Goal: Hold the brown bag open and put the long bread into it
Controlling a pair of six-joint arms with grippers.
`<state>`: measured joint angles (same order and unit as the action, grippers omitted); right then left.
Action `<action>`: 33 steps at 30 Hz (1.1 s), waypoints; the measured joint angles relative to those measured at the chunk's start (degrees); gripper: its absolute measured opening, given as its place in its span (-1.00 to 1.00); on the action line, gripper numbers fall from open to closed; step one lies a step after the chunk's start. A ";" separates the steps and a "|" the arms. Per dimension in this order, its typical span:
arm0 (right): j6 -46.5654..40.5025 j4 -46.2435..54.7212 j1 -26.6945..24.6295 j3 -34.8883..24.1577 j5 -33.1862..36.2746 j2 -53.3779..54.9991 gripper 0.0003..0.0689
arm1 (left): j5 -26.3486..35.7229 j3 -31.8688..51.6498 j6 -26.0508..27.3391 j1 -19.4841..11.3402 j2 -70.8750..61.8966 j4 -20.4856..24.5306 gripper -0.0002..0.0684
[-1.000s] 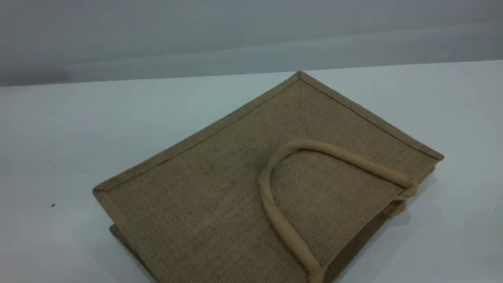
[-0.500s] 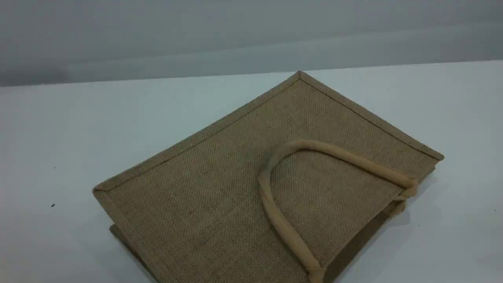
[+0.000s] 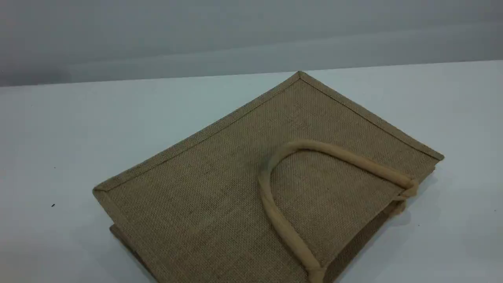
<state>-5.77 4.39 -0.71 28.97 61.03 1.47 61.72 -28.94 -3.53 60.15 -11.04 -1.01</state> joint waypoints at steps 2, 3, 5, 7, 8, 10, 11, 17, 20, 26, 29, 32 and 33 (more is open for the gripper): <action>0.00 0.00 -0.62 0.00 0.06 -1.52 0.39 | 0.00 0.00 0.00 0.00 0.00 -0.06 0.58; 0.00 0.00 -0.62 0.00 0.11 -1.57 0.39 | 0.00 0.00 0.00 0.00 0.00 -0.06 0.58; 0.00 0.00 -0.49 0.00 0.12 -1.57 0.39 | 0.00 0.00 0.06 0.00 -0.05 -0.25 0.58; 0.00 0.00 -0.49 0.00 0.12 -1.52 0.39 | 0.00 0.00 0.06 0.00 -0.05 -0.25 0.58; 0.00 0.00 -0.35 0.00 0.12 -1.52 0.39 | 0.00 0.00 0.12 0.00 -0.05 -0.25 0.58; 0.00 0.00 0.66 0.00 0.12 -1.47 0.39 | 0.00 0.00 0.12 0.00 -0.05 -0.25 0.58; 0.00 0.03 1.64 0.00 0.12 -1.47 0.39 | 0.00 0.00 0.12 0.00 -0.05 -0.25 0.58; 0.00 -0.02 4.14 0.00 0.12 -1.47 0.39 | 0.00 0.00 0.55 -3.79 -0.05 -0.49 0.58; 0.05 -0.02 4.14 0.00 0.08 -1.47 0.39 | 0.00 0.00 0.55 -10.80 -0.05 -0.49 0.58; 0.00 -0.02 4.14 0.00 0.00 -1.47 0.39 | 0.00 0.00 0.50 -29.62 -0.05 -0.49 0.58; 0.00 -0.02 4.14 0.00 0.00 -1.47 0.39 | 0.00 0.00 0.50 -38.82 -0.05 -0.49 0.58; 0.00 -0.02 4.14 0.00 0.00 -1.47 0.39 | 0.00 0.00 0.50 -47.71 0.88 -0.49 0.58; 0.00 -0.02 4.14 0.00 0.00 -1.47 0.39 | 0.00 0.00 0.50 -49.92 1.51 -0.49 0.58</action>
<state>-5.78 4.36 3.43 28.97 61.03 0.00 61.72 -28.94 -3.02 10.23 -9.52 -1.50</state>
